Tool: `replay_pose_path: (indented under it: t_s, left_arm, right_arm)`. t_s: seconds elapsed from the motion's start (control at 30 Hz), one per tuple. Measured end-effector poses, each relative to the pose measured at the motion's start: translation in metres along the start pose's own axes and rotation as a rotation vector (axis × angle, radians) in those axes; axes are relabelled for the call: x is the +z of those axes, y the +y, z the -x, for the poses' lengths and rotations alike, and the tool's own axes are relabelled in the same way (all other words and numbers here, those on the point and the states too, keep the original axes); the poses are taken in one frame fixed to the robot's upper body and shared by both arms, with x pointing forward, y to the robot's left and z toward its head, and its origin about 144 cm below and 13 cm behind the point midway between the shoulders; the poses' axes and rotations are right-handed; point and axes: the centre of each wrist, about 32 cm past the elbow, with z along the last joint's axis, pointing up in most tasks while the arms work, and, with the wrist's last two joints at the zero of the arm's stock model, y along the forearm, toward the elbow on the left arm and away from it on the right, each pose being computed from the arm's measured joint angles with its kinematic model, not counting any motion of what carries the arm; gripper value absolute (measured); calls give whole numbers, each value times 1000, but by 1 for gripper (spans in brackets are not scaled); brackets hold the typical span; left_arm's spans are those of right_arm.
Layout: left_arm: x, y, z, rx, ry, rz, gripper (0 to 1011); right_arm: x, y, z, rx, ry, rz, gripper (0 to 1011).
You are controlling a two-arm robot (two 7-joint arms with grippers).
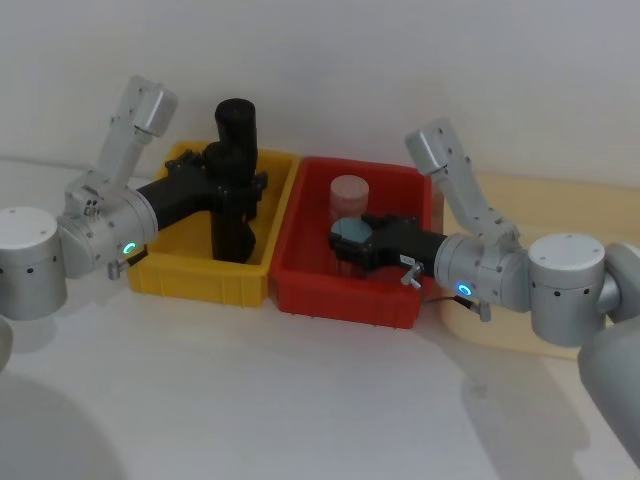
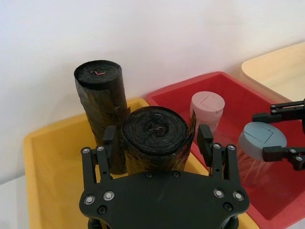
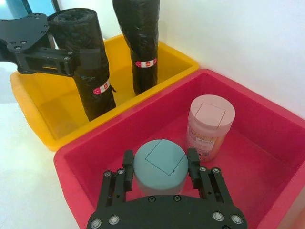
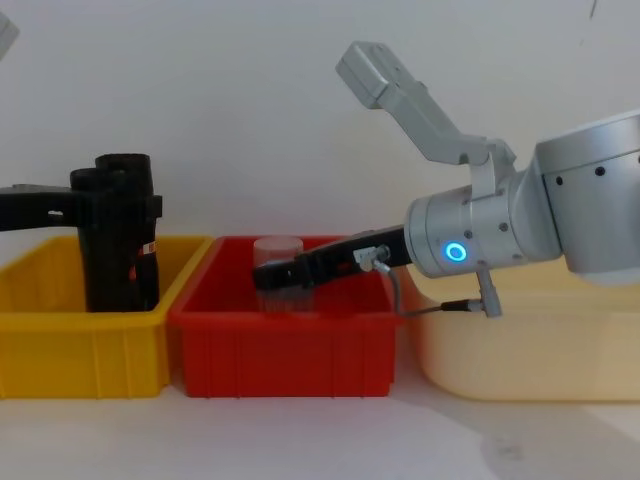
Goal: Pick up the garbage bag with the one hand and transfer it to the other hand.
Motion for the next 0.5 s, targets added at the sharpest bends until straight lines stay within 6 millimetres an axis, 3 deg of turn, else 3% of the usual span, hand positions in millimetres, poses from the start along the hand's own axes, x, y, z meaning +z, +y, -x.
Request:
replay_pose_path:
  t_s: [0.27,0.5]
  left_arm:
    - [0,0,0,0,0,0,910]
    - [0,0,0,0,0,0,711]
  right_arm:
    - [0,0,0,1,-1,0,656]
    - [0,0,0,1,-1,-1,656]
